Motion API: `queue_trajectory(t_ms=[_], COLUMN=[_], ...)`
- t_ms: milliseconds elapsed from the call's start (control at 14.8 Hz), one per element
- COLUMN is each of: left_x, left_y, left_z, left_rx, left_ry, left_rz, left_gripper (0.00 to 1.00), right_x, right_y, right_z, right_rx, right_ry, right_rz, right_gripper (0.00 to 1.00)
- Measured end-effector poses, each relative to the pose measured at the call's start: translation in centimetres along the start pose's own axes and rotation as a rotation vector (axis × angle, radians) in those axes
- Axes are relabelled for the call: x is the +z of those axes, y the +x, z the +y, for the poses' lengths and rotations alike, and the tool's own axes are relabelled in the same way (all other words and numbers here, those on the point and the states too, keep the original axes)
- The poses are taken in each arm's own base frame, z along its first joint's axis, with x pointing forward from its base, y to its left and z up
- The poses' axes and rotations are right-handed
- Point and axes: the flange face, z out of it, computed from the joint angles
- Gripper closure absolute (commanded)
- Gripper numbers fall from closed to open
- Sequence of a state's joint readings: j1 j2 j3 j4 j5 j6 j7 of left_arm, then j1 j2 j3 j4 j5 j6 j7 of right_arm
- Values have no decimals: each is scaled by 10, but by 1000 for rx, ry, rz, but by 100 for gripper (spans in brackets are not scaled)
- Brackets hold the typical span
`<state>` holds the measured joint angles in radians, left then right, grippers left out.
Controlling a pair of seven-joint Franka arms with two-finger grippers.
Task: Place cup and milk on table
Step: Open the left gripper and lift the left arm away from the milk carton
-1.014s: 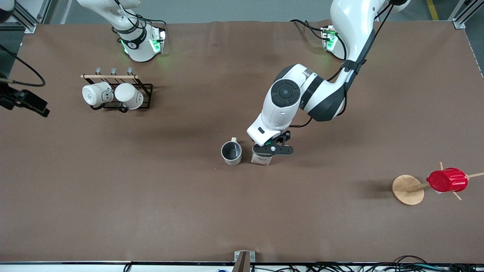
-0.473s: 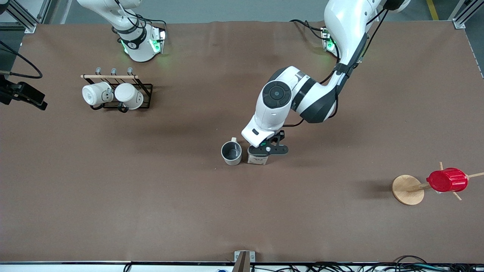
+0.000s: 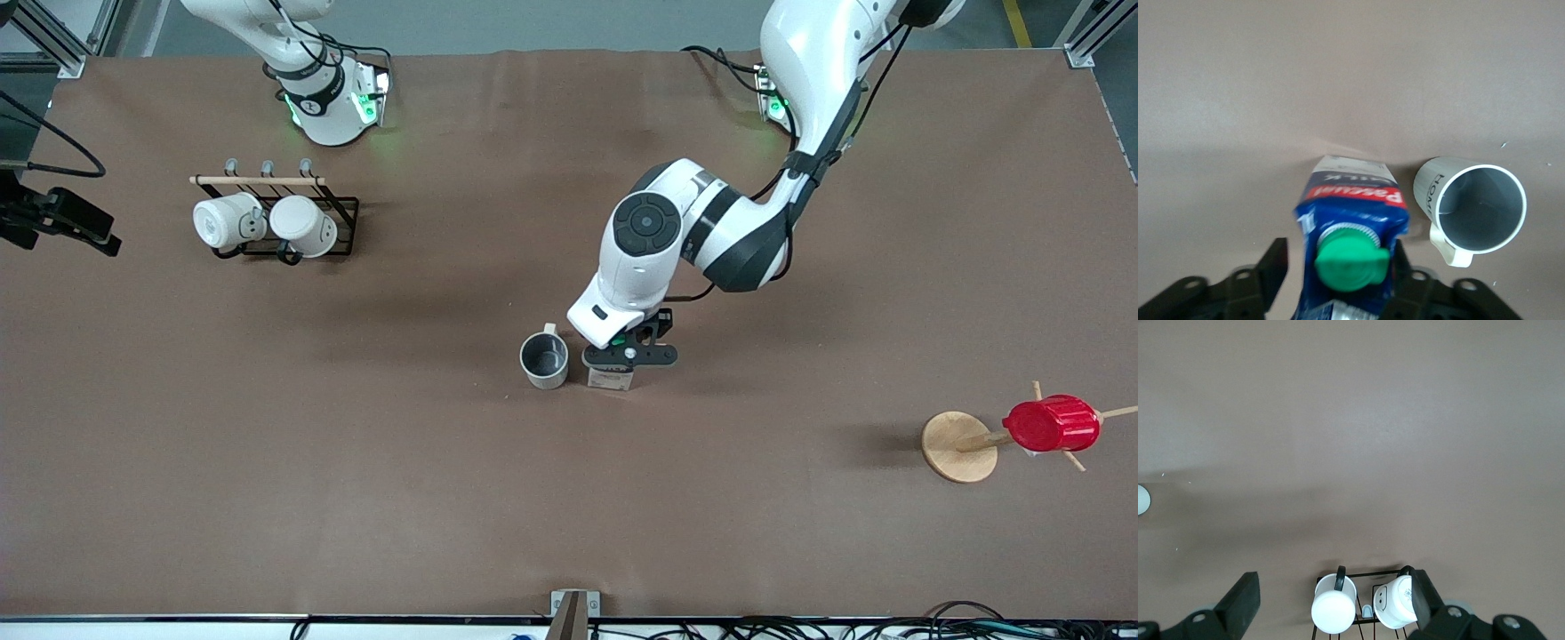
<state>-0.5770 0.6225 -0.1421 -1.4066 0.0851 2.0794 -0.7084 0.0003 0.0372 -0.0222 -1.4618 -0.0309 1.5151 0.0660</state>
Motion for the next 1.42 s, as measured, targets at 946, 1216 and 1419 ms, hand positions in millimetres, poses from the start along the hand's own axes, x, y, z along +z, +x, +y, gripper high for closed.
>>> queue_trajectory(t_ms=[946,1216,1419], left_x=[-221,-257,-281], left_y=[25,17,17], left_z=[-207,-289,-314], left_rx=[-28,-21,-34], left_ry=[-56,-51,-49], left_rz=[78,76,99], left_gripper=[0,0,0], right_x=[0,0,1], right_y=[0,0,-1], right_z=[0,0,0], right_rx=[-1,-2,-2], right_ry=[5,4,4], right_rz=[-3,-5,-6], right_gripper=[0,0,0])
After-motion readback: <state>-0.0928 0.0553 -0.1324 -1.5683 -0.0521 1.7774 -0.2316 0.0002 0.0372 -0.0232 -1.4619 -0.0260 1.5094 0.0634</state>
